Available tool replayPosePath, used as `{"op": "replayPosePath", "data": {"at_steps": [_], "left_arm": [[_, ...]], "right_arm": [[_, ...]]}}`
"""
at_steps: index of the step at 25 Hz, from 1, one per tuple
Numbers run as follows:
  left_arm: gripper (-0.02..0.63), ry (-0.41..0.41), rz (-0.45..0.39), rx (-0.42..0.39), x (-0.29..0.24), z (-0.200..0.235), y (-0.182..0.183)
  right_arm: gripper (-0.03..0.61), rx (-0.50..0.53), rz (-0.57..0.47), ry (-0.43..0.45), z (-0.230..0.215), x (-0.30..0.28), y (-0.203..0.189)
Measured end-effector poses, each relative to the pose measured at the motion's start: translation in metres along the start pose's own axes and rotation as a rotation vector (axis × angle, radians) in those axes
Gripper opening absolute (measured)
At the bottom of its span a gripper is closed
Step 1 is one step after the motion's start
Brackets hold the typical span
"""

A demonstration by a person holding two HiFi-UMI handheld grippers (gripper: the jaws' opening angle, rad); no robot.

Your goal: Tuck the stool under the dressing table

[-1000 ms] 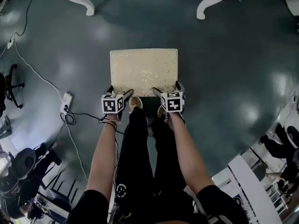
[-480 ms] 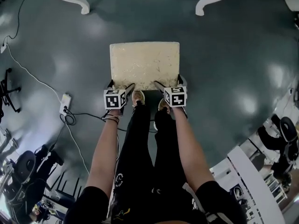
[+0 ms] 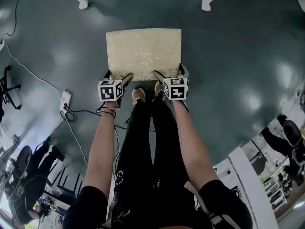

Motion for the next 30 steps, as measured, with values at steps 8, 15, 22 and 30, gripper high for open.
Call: {"op": "replayPosePath", "data": {"at_steps": [8, 15, 22, 30], "left_arm": [[0.502, 0.016, -0.009, 0.019, -0.019, 0.007, 0.042], [0.502, 0.015, -0.04, 0.01, -0.03, 0.019, 0.077], [0.502, 0.001, -0.045, -0.014, -0.05, 0.038, 0.138], [0.502, 0.008, -0.054, -0.013, -0.07, 0.054, 0.197]], "right_arm": [[0.583, 0.018, 0.007, 0.01, -0.019, -0.022, 0.042], [0.582, 0.014, -0.016, 0.009, -0.029, -0.04, 0.076], [0.583, -0.007, -0.022, -0.007, -0.042, -0.067, 0.13], [0.583, -0.001, -0.051, -0.006, -0.06, -0.093, 0.183]]}}
Point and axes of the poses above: the fingertips, and each gripper's own axes: x backward along the fingers, z to its left, y out of its top, the point moved 9 cm from there along x, backward along the fingers, and after that the axes turned 3 degrees about z, right-handed, at the moved point
